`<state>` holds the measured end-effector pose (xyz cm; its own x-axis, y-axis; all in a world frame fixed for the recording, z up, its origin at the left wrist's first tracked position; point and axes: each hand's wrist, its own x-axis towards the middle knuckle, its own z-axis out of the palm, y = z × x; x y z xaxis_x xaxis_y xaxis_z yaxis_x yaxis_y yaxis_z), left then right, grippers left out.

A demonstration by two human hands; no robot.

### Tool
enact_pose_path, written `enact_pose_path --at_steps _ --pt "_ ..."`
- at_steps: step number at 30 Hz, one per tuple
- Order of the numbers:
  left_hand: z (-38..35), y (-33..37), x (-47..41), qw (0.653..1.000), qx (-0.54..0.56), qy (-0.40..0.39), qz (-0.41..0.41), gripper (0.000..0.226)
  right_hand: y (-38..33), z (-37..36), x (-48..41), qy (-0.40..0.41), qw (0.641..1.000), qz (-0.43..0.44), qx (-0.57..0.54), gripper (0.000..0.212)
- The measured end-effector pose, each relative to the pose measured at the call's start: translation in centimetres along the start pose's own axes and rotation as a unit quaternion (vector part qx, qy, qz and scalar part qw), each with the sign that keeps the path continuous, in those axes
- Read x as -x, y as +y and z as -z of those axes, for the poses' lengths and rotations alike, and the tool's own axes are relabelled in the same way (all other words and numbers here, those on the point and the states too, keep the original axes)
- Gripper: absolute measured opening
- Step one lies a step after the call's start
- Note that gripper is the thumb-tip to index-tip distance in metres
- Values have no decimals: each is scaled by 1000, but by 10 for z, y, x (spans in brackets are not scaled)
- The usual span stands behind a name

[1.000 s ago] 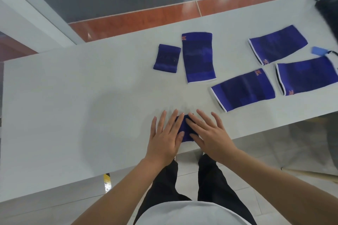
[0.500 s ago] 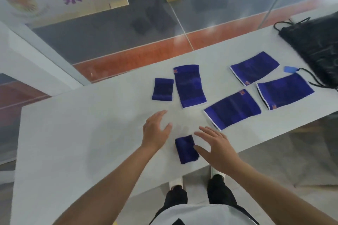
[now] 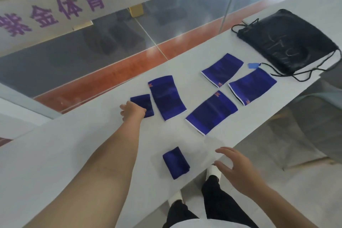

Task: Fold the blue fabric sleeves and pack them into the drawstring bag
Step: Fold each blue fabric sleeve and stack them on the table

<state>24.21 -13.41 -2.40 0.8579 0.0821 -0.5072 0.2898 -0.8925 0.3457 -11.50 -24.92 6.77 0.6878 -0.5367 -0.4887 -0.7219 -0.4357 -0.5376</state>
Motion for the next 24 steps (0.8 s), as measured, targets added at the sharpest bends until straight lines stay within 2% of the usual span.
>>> enact_pose_path --at_steps 3,6,10,14,16,19,21,22,24 --pt "7 -4 -3 999 43 -24 17 59 3 -3 4 0 999 -15 -31 31" --pt "16 -16 1 988 141 -58 24 41 -5 -7 3 -2 998 -19 -66 26" --pt "31 -26 23 944 317 -86 -7 24 -28 -11 -5 -24 991 -31 -131 17" --pt "61 -33 78 906 402 -127 -46 30 -54 -6 -15 -38 972 -16 -232 19" --pt "80 -37 113 886 434 -148 -71 30 -75 4 -18 -44 951 -30 -306 23" --pt "108 -45 166 841 481 -225 -104 26 -103 18 -20 -97 885 -76 -448 26" --pt "119 -53 194 811 498 -278 -130 27 -115 25 -19 -123 847 -73 -511 26" --pt "122 -57 206 807 492 -292 -147 28 -119 28 -17 -129 837 -57 -528 25" --pt "123 -65 223 812 468 -302 -176 29 -125 33 -12 -131 844 -18 -520 22"
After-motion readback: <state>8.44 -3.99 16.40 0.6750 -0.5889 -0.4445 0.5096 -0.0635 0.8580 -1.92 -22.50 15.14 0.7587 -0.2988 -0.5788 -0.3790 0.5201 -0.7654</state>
